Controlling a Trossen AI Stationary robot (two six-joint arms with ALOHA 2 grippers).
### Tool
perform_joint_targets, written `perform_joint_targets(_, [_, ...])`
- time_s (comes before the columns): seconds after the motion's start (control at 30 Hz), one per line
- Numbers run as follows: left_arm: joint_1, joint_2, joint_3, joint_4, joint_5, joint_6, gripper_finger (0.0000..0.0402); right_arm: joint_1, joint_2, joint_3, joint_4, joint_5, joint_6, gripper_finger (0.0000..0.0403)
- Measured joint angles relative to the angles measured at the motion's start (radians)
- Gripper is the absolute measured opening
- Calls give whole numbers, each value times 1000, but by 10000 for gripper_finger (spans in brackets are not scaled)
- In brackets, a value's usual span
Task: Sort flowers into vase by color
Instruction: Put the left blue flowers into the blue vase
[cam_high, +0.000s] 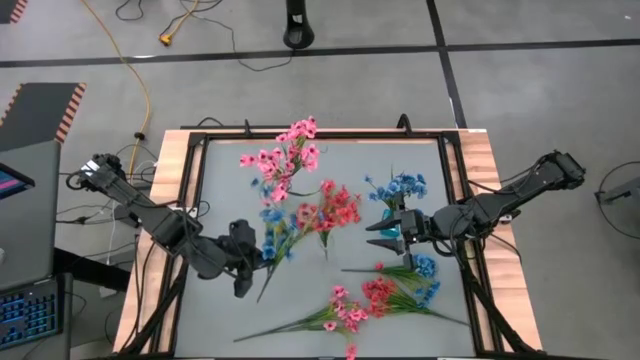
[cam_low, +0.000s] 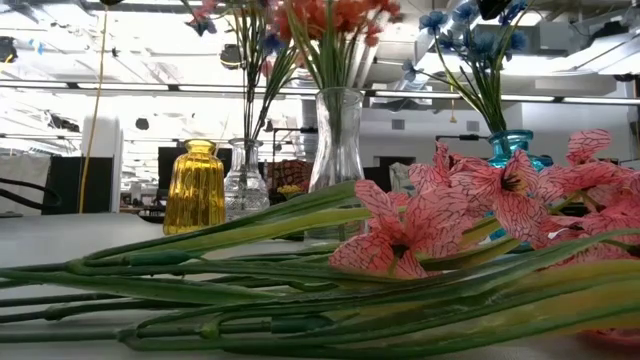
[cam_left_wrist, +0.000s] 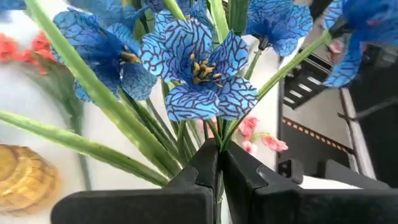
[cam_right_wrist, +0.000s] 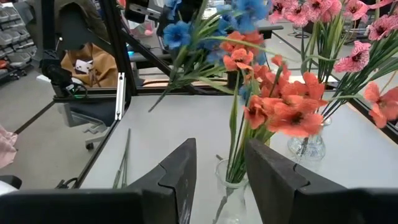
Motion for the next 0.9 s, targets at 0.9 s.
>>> perform_joint_targets(0.9, [-42, -93, 0, 522, 174, 348, 0, 0, 0, 0, 2, 0, 1, 162])
